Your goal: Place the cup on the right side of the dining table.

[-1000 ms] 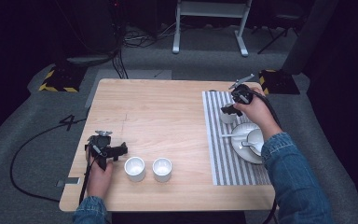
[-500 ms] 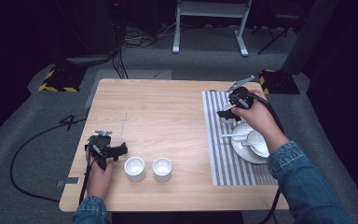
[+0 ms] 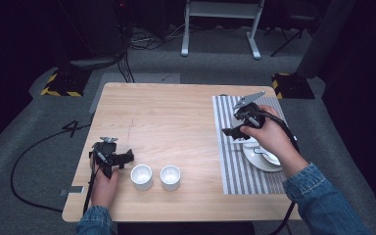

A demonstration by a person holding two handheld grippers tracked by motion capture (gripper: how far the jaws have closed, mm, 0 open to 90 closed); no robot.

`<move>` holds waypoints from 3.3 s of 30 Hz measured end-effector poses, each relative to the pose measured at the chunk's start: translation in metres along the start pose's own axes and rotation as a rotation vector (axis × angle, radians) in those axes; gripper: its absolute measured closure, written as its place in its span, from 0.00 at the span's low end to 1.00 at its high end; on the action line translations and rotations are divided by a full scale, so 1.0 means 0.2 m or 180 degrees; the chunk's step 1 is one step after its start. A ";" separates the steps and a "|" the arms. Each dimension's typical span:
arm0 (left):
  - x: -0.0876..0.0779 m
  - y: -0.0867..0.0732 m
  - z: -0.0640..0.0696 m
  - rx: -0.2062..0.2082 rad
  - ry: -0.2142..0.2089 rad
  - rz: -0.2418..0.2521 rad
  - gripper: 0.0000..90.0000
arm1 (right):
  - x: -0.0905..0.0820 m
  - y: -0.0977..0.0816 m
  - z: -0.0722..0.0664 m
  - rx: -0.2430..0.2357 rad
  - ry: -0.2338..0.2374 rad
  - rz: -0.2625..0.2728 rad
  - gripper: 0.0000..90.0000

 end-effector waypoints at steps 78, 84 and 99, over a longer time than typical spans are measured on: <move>0.00 0.00 0.00 -0.0012 0.0001 0.0003 0.00 | 0.23 -0.93 -0.32 0.0136 -0.0016 0.0390 0.21; 0.00 0.00 0.00 -0.0014 0.0001 0.0003 0.00 | 0.24 -0.95 -0.32 0.0189 -0.0096 0.0470 0.17; 0.00 0.00 0.00 -0.0014 0.0001 0.0003 0.00 | 0.24 -0.97 -0.31 0.0365 -0.0054 0.0549 0.16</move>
Point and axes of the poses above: each handheld gripper's, and its own axes: x roughly forward along the jaws, y roughly out of its top, z roughly to its right, the point moved 6 cm from there along x, roughly forward along the jaws, and after that the axes turned 12 degrees about y, right-handed, at the moved point
